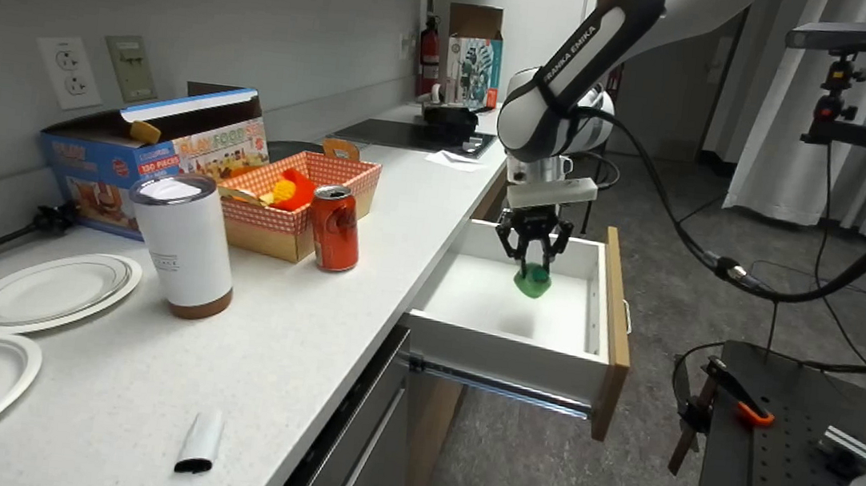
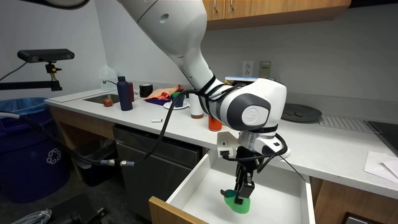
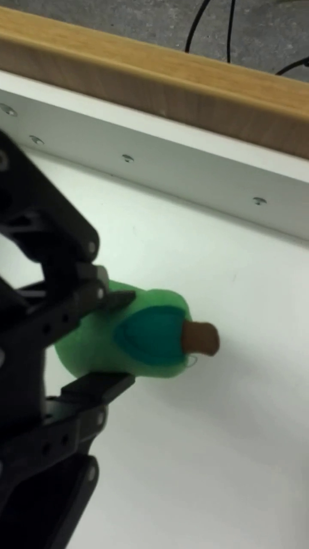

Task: Put the green pear in the open drawer.

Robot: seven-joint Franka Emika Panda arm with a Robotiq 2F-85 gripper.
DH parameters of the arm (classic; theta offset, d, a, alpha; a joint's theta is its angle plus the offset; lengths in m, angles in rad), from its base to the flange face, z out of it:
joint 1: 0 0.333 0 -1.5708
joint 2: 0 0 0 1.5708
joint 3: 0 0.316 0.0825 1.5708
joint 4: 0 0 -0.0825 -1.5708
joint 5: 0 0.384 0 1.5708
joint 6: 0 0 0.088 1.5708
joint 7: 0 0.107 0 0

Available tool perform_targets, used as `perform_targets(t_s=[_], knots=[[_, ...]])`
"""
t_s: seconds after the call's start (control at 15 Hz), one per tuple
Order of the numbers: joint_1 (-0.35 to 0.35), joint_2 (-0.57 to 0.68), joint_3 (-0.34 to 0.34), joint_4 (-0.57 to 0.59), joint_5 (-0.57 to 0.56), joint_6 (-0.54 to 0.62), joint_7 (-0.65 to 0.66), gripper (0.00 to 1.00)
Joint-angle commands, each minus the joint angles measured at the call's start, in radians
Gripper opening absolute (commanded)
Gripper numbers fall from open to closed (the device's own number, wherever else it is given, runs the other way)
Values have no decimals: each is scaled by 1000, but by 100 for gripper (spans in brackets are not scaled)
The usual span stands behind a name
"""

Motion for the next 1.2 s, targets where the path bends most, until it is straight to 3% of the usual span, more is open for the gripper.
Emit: perform_targets(t_s=[0.0,0.27,1.13], knots=[[-8,-41,46,17,80,-66,-43,74],[2,-96,73,19,115,-67,-70,100],[9,-338,63,-60,-42,-43,-131,100]])
